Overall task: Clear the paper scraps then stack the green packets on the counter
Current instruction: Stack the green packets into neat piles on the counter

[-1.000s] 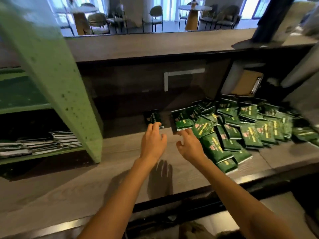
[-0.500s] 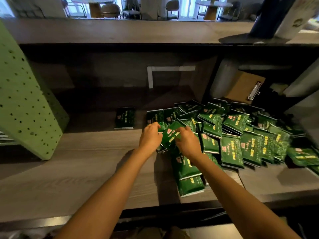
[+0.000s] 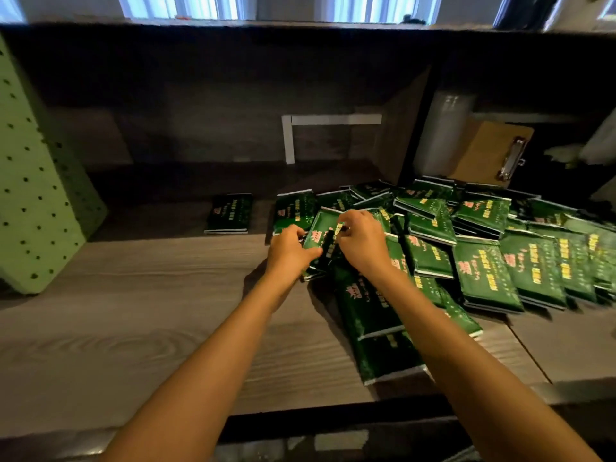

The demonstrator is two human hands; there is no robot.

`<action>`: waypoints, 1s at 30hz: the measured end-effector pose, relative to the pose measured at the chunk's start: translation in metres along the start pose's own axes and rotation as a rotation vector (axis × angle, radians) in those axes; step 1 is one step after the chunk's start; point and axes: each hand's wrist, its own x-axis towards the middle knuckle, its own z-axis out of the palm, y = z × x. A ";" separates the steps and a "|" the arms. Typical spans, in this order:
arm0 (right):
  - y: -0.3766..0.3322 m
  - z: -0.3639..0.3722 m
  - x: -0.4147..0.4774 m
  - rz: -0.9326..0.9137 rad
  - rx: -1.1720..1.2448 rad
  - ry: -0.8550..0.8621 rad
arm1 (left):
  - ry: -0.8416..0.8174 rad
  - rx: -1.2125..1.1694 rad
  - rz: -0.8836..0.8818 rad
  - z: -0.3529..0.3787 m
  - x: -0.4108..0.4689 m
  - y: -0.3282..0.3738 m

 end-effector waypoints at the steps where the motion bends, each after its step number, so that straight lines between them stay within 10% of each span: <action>1: 0.000 0.001 0.001 -0.013 0.018 -0.003 | -0.003 -0.044 -0.013 -0.001 0.001 -0.002; 12: -0.014 0.006 0.011 0.080 0.297 -0.049 | 0.234 -0.527 -0.068 -0.036 0.010 -0.023; 18: -0.029 0.006 0.022 0.257 0.755 -0.312 | 0.026 -0.809 -0.087 -0.045 0.016 0.003; 23: -0.015 0.008 0.028 0.337 0.841 -0.176 | 0.051 -0.671 -0.056 -0.035 0.031 -0.002; 30: 0.004 0.005 0.034 0.394 0.733 0.089 | 0.163 0.214 0.280 -0.026 0.044 -0.029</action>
